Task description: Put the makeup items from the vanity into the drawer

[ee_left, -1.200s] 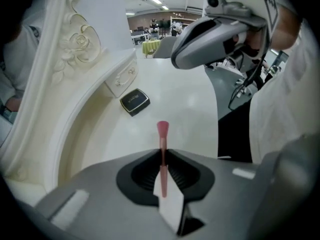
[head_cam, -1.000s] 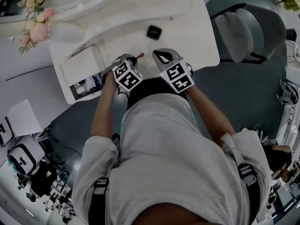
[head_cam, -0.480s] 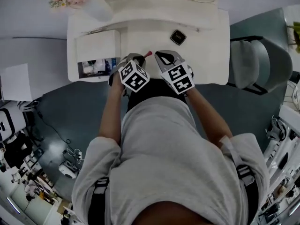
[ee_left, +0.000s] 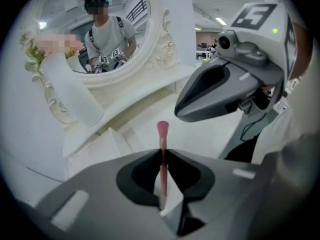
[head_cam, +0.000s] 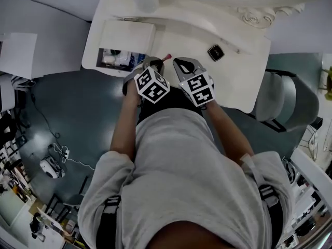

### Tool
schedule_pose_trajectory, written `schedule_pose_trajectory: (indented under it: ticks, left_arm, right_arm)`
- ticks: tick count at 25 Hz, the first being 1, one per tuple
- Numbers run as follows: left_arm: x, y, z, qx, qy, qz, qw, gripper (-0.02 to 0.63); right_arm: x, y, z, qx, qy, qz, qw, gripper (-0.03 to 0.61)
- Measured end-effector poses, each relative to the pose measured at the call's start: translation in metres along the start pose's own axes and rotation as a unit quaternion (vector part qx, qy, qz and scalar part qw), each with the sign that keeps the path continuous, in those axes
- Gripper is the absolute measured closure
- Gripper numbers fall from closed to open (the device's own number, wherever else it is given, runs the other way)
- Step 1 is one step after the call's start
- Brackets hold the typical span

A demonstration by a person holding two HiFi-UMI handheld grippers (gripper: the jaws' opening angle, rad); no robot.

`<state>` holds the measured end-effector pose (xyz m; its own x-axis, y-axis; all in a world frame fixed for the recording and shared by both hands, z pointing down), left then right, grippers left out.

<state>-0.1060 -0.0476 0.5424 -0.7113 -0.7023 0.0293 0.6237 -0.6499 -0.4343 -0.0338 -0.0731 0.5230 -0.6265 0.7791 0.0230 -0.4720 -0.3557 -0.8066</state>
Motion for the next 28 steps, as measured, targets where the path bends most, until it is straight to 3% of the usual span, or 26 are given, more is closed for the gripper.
schedule_pose_trajectory:
  ticks: [6, 11, 21, 28]
  left_arm:
    - [0.017, -0.020, -0.017, 0.014, 0.012, 0.007, 0.9998, 0.568]
    - [0.031, -0.039, -0.030, 0.057, -0.001, 0.058, 0.9967, 0.567]
    - [0.052, -0.081, -0.036, 0.112, -0.038, 0.151, 0.9814, 0.566]
    - [0.068, -0.100, -0.027, 0.122, -0.066, 0.204, 0.9691, 0.566]
  right_arm:
    - [0.018, 0.015, 0.014, -0.003, 0.020, -0.016, 1.000, 0.580]
    - [0.031, 0.023, 0.026, -0.003, 0.029, -0.025, 0.999, 0.580]
    - [0.058, 0.034, 0.052, 0.003, 0.023, -0.010, 1.000, 0.580]
    - [0.072, 0.040, 0.067, 0.017, -0.004, 0.009, 1.000, 0.580]
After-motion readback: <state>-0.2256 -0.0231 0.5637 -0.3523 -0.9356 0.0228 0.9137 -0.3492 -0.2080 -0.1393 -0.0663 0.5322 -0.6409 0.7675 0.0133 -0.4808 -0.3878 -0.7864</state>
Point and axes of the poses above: the fingertips, and each gripper's own axes: z forward along the fingers, x to its left, y out of its top, the point moved 4 cm from there along -z, backward along the fingers, and after that the axes turned 14 degrees about -y, right-handed, at the moved point
